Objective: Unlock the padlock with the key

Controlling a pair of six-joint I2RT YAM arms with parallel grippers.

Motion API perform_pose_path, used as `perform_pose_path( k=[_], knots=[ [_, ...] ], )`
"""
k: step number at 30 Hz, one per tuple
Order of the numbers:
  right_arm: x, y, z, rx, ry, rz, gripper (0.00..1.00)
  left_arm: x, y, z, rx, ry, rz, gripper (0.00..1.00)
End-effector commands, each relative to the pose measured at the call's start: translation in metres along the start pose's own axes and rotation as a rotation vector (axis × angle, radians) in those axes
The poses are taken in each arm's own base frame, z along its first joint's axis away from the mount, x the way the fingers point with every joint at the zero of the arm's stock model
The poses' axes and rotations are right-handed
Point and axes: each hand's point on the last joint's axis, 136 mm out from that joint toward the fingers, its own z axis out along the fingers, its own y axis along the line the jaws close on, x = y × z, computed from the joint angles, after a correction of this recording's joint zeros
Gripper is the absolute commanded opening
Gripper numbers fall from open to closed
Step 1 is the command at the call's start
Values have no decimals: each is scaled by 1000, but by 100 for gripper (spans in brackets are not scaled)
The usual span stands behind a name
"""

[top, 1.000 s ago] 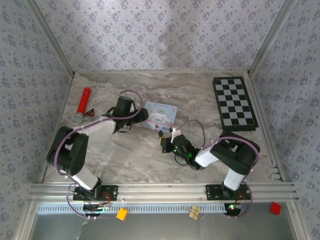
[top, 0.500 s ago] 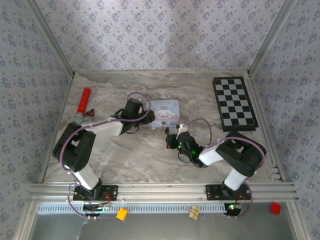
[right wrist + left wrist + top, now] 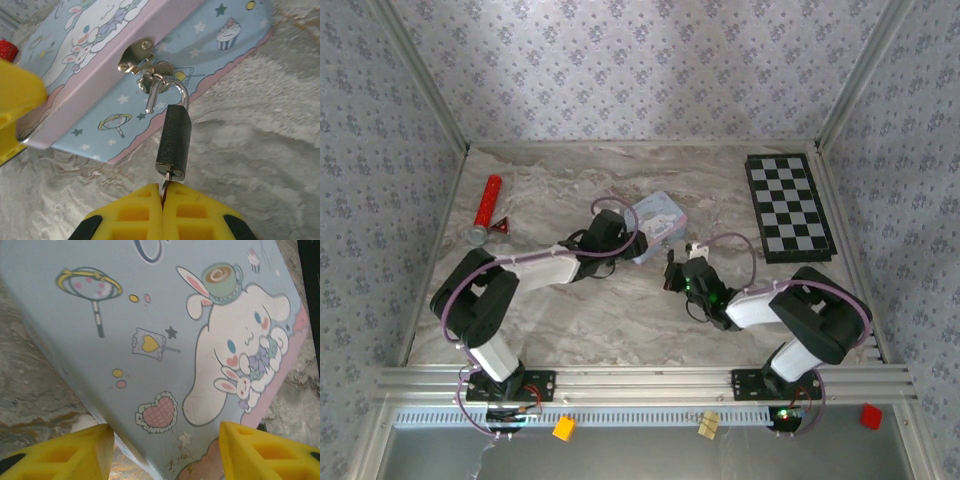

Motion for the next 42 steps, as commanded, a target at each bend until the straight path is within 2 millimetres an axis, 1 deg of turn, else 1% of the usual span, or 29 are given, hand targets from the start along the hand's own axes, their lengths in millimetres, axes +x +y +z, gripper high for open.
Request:
perform_pose_path(
  k=[1,11,16,19,22,24,26,29,33,36,37,40,42],
  knots=[
    [-14,-5,0,23,-28,-9,0,15,0,6,-14,49,6,57],
    [-28,-9,11,106,-21,-124,0,19,-9,16,1,75,17,56],
    [-35,4,15,113,-52,-202,0,23,-19,19,20,90,24,56],
    [-35,11,20,155,-53,-258,0,27,-29,22,49,103,18,56],
    [-39,13,23,207,-63,-297,0,30,-34,24,50,113,25,56],
    [-40,7,26,261,-43,-301,0,33,-33,27,46,120,26,56],
    [-46,-1,28,290,-44,-292,0,34,-29,29,33,123,25,56],
    [-54,-13,30,299,-45,-253,0,35,-21,30,-2,121,21,56],
    [-66,-26,26,300,-49,-235,0,36,-12,31,-25,113,7,56],
    [-70,-31,28,228,-42,-188,0,36,-11,33,-25,113,3,56],
    [-77,-32,28,197,-60,-165,0,37,-10,34,-24,114,1,56],
    [-83,-40,30,150,-59,-103,0,36,-11,34,-21,111,-2,56],
    [-89,-41,29,118,-72,-81,0,36,-11,34,-23,113,0,56]
  ],
)
